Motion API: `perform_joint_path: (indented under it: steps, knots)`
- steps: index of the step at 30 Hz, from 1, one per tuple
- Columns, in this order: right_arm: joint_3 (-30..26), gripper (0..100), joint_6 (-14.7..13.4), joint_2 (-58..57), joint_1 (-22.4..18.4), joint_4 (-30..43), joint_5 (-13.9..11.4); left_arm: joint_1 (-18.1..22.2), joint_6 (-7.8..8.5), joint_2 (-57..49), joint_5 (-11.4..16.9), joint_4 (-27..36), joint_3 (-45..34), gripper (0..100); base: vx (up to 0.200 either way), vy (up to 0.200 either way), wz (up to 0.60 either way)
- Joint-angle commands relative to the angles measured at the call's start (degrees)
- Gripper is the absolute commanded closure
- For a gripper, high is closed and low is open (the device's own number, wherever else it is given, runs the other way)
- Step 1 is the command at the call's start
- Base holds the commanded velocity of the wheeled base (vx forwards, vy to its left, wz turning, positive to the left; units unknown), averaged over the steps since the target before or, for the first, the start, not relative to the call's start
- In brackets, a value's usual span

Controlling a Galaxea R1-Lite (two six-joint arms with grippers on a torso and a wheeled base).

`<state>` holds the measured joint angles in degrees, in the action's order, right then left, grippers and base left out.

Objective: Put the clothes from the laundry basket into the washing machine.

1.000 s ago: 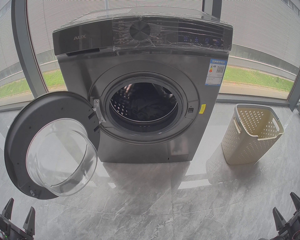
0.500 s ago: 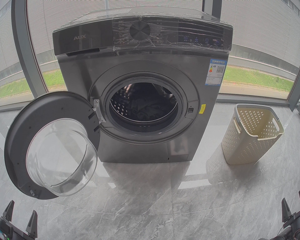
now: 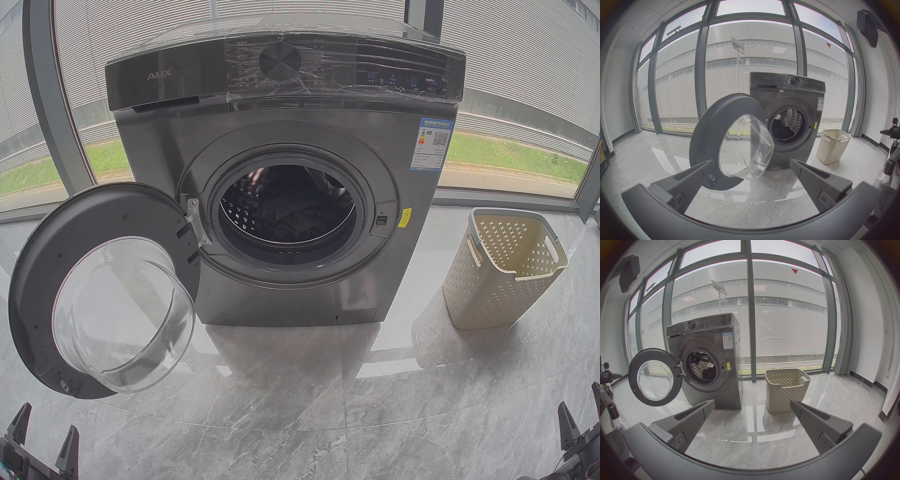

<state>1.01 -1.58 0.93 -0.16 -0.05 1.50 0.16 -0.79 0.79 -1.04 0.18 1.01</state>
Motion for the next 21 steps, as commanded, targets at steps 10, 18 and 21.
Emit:
perform_joint_path:
  steps: [10, 18, 21]
  knots:
    - [-0.92, 0, 0.00, 0.13, -0.02, -0.04, -0.01, 0.02, -0.09, -0.44, -0.02, -0.01, -1.01, 0, -0.120, 0.000, 0.00]
    - [-0.92, 0, 0.00, 0.13, -0.02, -0.04, 0.08, 0.02, 0.00, -0.35, 0.07, -0.01, -1.01, 0, 0.000, 0.050, 0.00]
    - [-0.92, 0, 0.00, 0.13, -0.02, -0.04, -0.01, 0.02, -0.26, -0.35, 0.07, -0.01, -1.01, 0, 0.000, 0.200, 0.00]
